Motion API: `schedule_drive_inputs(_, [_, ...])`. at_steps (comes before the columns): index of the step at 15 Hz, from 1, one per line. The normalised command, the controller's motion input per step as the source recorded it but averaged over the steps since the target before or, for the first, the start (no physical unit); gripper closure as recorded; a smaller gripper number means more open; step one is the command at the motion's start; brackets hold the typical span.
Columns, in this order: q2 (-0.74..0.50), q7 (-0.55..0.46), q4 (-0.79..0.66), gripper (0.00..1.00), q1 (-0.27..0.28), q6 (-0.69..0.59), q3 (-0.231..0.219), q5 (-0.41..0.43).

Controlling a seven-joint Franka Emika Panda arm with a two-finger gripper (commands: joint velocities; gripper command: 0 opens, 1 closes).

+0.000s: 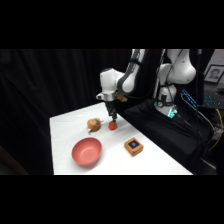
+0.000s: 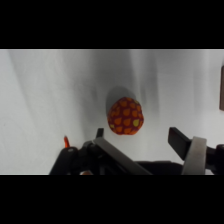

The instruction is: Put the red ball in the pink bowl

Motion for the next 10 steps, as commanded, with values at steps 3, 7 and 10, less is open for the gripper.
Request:
schedule_drive_inputs(3, [0.21,-0.03,0.02,0.0,-0.075,0.33,0.091,0.087])
schedule_drive_inputs(7, [0.18,-0.03,0.07,0.0,-0.128,0.24,0.134,0.118])
schedule_drive_inputs(10, [0.18,-0.04,0.12,0.0,-0.164,0.17,0.151,0.132])
